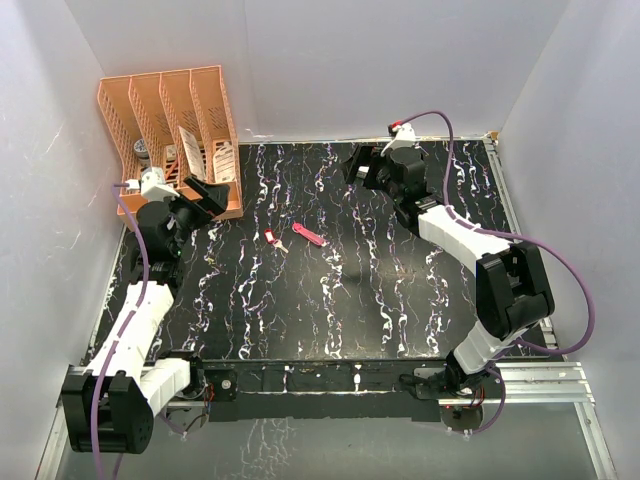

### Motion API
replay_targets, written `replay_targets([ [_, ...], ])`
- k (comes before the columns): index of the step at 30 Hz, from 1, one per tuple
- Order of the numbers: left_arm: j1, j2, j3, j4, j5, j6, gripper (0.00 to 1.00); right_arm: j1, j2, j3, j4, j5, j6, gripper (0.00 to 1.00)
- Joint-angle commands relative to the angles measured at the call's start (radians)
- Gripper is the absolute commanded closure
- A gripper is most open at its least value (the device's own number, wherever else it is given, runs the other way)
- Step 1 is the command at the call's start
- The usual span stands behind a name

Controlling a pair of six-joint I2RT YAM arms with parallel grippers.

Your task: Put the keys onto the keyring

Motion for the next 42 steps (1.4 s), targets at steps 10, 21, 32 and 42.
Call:
replay_targets([
  [10,0.002,0.038,0.063,-0.021,0.137,0.004,0.01,0.003,-0.032,0.047,-0.030,-0.062,-0.052,0.02],
  [21,-0.055,0.199,0.078,-0.132,0.136,0.083,0.01,0.138,0.030,0.104,-0.205,-0.023,-0.159,0.02],
  [32,-0.145,0.178,0.056,-0.161,0.066,0.107,0.05,0.202,0.005,-0.018,-0.203,-0.011,-0.169,0.04],
  [42,-0.152,0.192,0.061,-0.171,0.061,0.114,0.01,0.262,0.125,0.037,-0.230,-0.006,-0.232,0.11],
])
